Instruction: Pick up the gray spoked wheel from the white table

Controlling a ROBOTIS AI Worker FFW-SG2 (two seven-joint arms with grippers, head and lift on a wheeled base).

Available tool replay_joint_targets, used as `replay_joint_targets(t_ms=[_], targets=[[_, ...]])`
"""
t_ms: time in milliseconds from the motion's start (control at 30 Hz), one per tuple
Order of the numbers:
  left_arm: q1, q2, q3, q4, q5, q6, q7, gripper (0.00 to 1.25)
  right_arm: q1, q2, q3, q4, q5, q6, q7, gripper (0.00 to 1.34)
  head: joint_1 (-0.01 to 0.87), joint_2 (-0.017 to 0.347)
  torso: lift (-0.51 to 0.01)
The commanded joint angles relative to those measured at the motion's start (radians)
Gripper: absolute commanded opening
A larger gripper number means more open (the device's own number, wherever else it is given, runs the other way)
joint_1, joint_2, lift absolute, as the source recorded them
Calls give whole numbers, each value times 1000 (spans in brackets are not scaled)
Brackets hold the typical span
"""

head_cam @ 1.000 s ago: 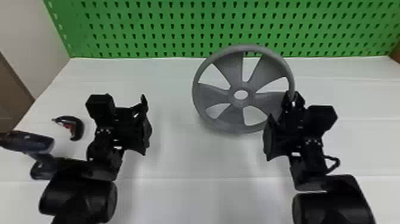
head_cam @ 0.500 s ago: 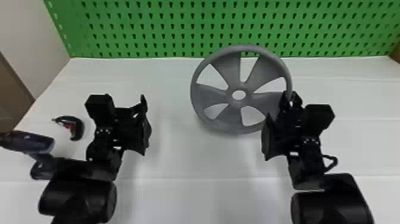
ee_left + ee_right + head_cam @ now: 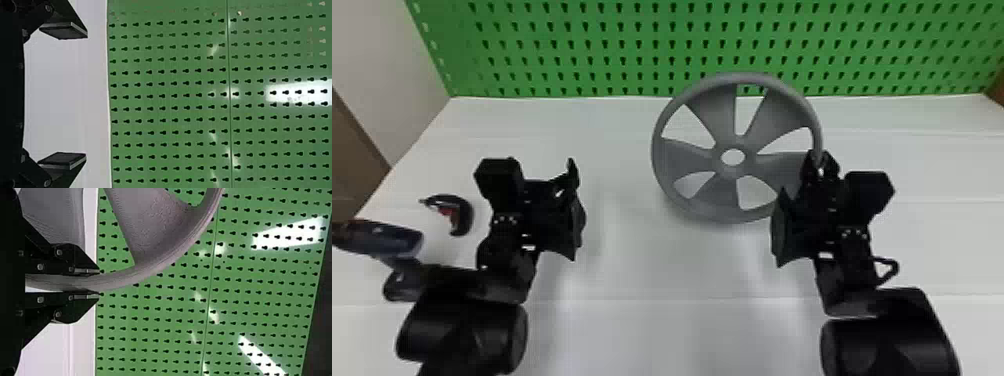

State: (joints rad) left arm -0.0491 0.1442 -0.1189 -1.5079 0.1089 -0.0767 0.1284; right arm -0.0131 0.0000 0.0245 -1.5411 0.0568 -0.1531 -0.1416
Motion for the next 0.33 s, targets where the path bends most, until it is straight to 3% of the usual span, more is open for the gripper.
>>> replay_joint_targets(t_ms=[0,300], targets=[[0,0,-1,0,0,0,0,1068,-2,1,0,-1,0,4,0,61,770,44,-98],[0,0,2,0,0,0,0,1068,-2,1,3,-1,1,10,0,61,770,44,-98]])
